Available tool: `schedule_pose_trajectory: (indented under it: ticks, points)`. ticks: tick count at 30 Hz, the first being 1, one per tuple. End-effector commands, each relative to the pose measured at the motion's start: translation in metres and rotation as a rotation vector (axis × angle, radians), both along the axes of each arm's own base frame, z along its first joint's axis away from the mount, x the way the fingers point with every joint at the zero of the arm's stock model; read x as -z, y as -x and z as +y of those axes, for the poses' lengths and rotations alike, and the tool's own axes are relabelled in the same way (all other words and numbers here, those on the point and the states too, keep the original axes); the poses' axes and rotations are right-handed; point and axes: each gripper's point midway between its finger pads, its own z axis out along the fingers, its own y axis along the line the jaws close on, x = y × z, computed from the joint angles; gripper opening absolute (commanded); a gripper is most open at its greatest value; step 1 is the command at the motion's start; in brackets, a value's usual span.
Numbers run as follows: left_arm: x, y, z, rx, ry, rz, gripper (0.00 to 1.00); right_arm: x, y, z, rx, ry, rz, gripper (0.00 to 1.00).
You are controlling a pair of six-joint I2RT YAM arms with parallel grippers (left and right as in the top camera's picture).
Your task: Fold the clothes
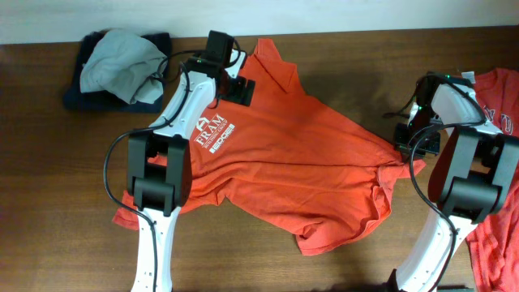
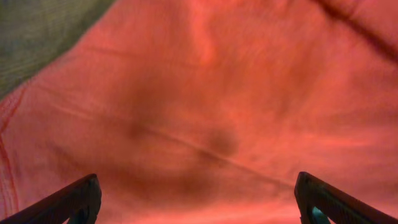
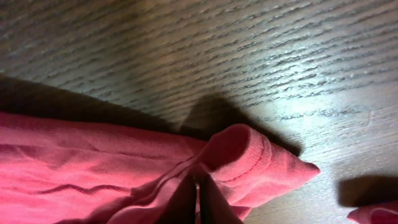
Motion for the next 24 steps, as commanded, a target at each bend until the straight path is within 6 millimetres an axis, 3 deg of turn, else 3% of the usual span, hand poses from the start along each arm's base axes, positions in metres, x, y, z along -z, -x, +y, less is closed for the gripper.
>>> schedule_pose_trajectory:
  ticks: [1,6,11,15,20,24]
  points:
    - [0.032,0.007,0.007,0.068,-0.059,0.018,0.99,-0.003,-0.006,0.002,-0.001,0.0,-0.018,0.12]
    - [0.075,0.012,0.021,0.037,-0.138,0.067,0.99,-0.004,-0.002,0.003,-0.001,-0.004,-0.004,0.13]
    - [0.077,0.006,0.045,-0.044,-0.231,0.049,0.99,-0.008,0.016,-0.012,-0.006,0.058,0.073,0.13]
    - [0.105,0.012,0.074,-0.094,-0.263,0.108,0.99,-0.012,0.033,-0.028,0.058,0.081,0.126,0.14]
    - [0.113,0.011,0.108,-0.176,-0.25,0.141,0.99,-0.015,0.053,-0.053,0.194,0.086,0.162,0.16]
    - [0.113,0.01,0.122,-0.2,-0.243,0.147,0.99,-0.023,0.027,-0.036,0.174,-0.103,0.041,0.16]
